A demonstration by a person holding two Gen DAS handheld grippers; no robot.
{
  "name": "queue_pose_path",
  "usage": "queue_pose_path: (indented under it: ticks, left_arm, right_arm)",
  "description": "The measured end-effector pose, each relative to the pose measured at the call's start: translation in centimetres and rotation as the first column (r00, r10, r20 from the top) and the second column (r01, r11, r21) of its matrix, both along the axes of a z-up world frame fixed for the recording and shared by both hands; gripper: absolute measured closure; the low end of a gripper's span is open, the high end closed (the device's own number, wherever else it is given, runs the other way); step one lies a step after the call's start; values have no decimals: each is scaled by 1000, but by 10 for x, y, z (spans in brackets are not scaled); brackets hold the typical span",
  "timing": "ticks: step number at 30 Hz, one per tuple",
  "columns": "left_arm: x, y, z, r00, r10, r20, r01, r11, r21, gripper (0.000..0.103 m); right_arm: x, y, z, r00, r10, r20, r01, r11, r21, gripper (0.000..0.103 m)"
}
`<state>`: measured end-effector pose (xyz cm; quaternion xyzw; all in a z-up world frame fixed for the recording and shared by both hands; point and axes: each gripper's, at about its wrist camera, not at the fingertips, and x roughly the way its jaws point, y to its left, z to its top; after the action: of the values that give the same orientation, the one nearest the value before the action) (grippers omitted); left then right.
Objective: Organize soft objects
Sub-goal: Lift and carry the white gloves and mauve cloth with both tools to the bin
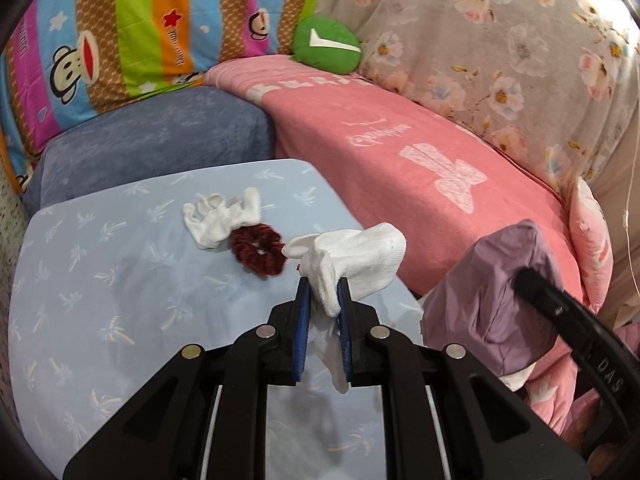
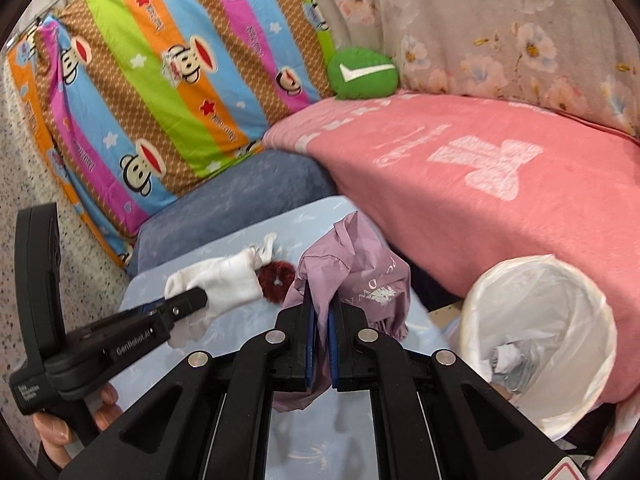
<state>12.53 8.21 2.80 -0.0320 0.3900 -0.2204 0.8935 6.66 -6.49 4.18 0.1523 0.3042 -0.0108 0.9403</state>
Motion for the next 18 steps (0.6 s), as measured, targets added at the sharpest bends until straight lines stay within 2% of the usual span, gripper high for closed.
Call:
queue_pose_path:
  ticks: [11, 18]
  left_arm:
    - [-32, -62, 15, 992, -116, 42, 115, 993, 24, 90]
    - [-52, -103, 17, 980, -194, 47, 192, 980, 47, 90]
  right_arm:
    - [-44, -68, 33, 990, -120, 69, 120, 993, 9, 96]
    - [-68, -106, 38, 980, -184, 78, 184, 983, 18, 96]
